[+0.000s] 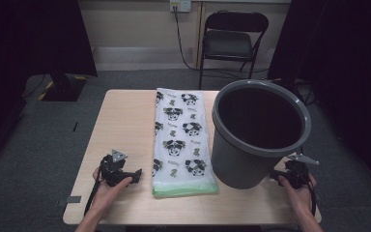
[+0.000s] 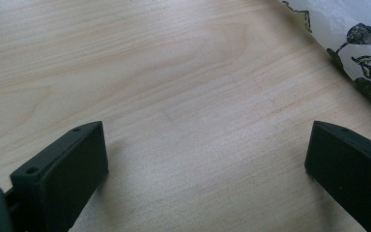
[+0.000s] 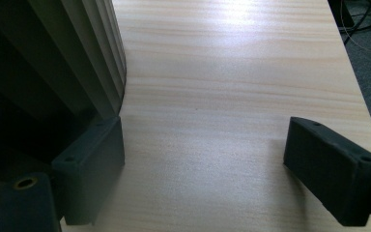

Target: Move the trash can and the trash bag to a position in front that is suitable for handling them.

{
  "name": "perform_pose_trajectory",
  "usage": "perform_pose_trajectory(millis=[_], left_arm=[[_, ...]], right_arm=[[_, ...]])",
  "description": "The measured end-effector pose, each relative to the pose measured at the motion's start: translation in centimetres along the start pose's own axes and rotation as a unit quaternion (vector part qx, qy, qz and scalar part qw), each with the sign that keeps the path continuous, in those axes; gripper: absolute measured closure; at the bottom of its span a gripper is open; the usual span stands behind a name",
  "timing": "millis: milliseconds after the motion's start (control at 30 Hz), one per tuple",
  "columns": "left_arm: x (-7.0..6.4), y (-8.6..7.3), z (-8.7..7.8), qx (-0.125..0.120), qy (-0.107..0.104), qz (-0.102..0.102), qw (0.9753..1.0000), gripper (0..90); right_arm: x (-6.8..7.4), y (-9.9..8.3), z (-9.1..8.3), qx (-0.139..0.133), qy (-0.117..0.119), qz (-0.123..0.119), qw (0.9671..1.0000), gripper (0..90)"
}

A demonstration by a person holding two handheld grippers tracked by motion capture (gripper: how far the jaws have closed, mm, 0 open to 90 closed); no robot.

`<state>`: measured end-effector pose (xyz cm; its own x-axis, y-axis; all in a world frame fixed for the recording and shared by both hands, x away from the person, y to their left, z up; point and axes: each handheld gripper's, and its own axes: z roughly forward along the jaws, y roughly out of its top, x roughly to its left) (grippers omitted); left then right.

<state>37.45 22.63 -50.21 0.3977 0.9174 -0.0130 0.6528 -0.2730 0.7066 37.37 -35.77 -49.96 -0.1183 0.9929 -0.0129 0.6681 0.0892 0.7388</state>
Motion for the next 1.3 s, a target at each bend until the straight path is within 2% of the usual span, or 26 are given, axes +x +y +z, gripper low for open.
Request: perform_pose_trajectory(millis=[167, 233, 300, 367, 400, 500, 567, 600, 667, 700, 733, 767, 800, 833, 867, 900, 933, 967, 1033, 1067, 1100, 1167, 1200, 1233, 1300], left_arm=[[-0.1, 0.0, -0.2, 0.000, -0.001, 0.003, 1.0000, 5.3], [-0.3, 0.0, -0.5, -0.002, -0.009, 0.010, 0.9999, 10.9], [-0.5, 0.0, -0.8, -0.003, -0.021, 0.015, 0.9997, 20.5], [-0.7, 0.0, -0.7, -0.006, -0.026, 0.015, 0.9995, 20.6], [-0.9, 0.0, -0.9, -0.002, -0.034, 0.026, 0.9991, 19.0], [-1.2, 0.1, -1.2, -0.008, -0.042, 0.033, 0.9985, 19.5], [-1.6, 0.1, -1.5, -0.018, -0.053, 0.032, 0.9979, 19.5], [-2.0, 0.2, -1.7, -0.021, -0.069, 0.035, 0.9968, 19.9], [-2.2, 0.2, -1.8, -0.023, -0.071, 0.036, 0.9966, 21.4], [-2.3, 0.3, -1.9, -0.023, -0.074, 0.045, 0.9959, 23.4], [-2.8, 0.5, -2.1, -0.032, -0.087, 0.040, 0.9949, 23.9], [-2.8, 0.5, -2.1, -0.032, -0.087, 0.040, 0.9949, 24.5], [-3.3, 0.7, -2.2, -0.043, -0.100, 0.037, 0.9934, 25.4], [-3.6, 0.8, -2.4, -0.047, -0.105, 0.043, 0.9925, 26.2], [-4.0, 0.9, -2.5, -0.053, -0.109, 0.048, 0.9914, 26.6], [-4.0, 0.9, -2.5, -0.053, -0.109, 0.048, 0.9914, 26.9], [-4.3, 1.1, -2.6, -0.056, -0.111, 0.058, 0.9906, 27.8], [-4.7, 1.2, -2.6, -0.059, -0.112, 0.062, 0.9900, 27.8], [-5.2, 1.6, -2.7, -0.065, -0.118, 0.065, 0.9889, 29.1], [-5.3, 1.7, -2.7, -0.065, -0.119, 0.068, 0.9884, 30.2], [-5.5, 1.9, -2.6, -0.065, -0.123, 0.070, 0.9879, 30.9], [-5.8, 2.2, -2.4, -0.059, -0.131, 0.074, 0.9869, 32.8], [-6.1, 2.4, -2.2, -0.057, -0.140, 0.071, 0.9861, 33.5], [-6.3, 2.4, -2.1, -0.056, -0.144, 0.080, 0.9847, 34.4], [-6.5, 2.4, -2.1, -0.056, -0.145, 0.082, 0.9844, 36.0]], right_arm=[[0.0, -0.1, -0.2, 0.002, 0.003, -0.002, 1.0000, 14.1], [0.3, -0.2, -0.5, 0.007, 0.003, -0.004, 1.0000, 15.2], [0.6, -0.5, -1.1, 0.010, 0.013, -0.010, 0.9998, 21.2], [0.8, -0.6, -1.4, 0.012, 0.016, -0.015, 0.9997, 22.6], [1.1, -0.7, -2.1, 0.012, 0.018, -0.029, 0.9993, 21.9], [1.4, -0.8, -2.6, 0.010, 0.021, -0.038, 0.9990, 24.9], [1.7, -1.0, -3.1, 0.015, 0.033, -0.041, 0.9985, 28.4], [2.0, -1.4, -3.8, 0.015, 0.049, -0.046, 0.9976, 27.8], [2.3, -1.5, -4.1, 0.015, 0.054, -0.050, 0.9972, 28.0], [2.5, -1.6, -4.4, 0.014, 0.062, -0.056, 0.9964, 29.9], [3.2, -2.0, -4.9, 0.012, 0.073, -0.072, 0.9947, 32.6], [3.2, -2.0, -4.9, 0.012, 0.073, -0.072, 0.9947, 32.6], [4.1, -2.2, -5.3, 0.018, 0.085, -0.090, 0.9922, 35.3], [4.6, -2.3, -5.5, 0.017, 0.092, -0.097, 0.9908, 39.1], [5.1, -2.3, -5.8, 0.013, 0.094, -0.111, 0.9893, 39.2], [5.1, -2.3, -5.8, 0.013, 0.094, -0.111, 0.9893, 39.2], [6.1, -2.4, -6.3, 0.006, 0.111, -0.128, 0.9855, 42.4], [6.1, -2.4, -6.3, 0.006, 0.111, -0.128, 0.9855, 42.4], [7.1, -2.6, -6.7, 0.003, 0.126, -0.140, 0.9821, 45.2], [7.6, -2.7, -6.9, 0.004, 0.125, -0.146, 0.9813, 42.6], [8.1, -2.7, -7.0, 0.005, 0.125, -0.151, 0.9806, 43.7], [8.8, -2.7, -7.3, 0.012, 0.142, -0.157, 0.9774, 48.9], [9.7, -2.8, -7.6, 0.012, 0.153, -0.166, 0.9741, 49.8], [10.1, -2.8, -7.7, 0.007, 0.162, -0.170, 0.9720, 50.1], [10.6, -2.9, -7.8, 0.005, 0.168, -0.171, 0.9708, 50.5]])
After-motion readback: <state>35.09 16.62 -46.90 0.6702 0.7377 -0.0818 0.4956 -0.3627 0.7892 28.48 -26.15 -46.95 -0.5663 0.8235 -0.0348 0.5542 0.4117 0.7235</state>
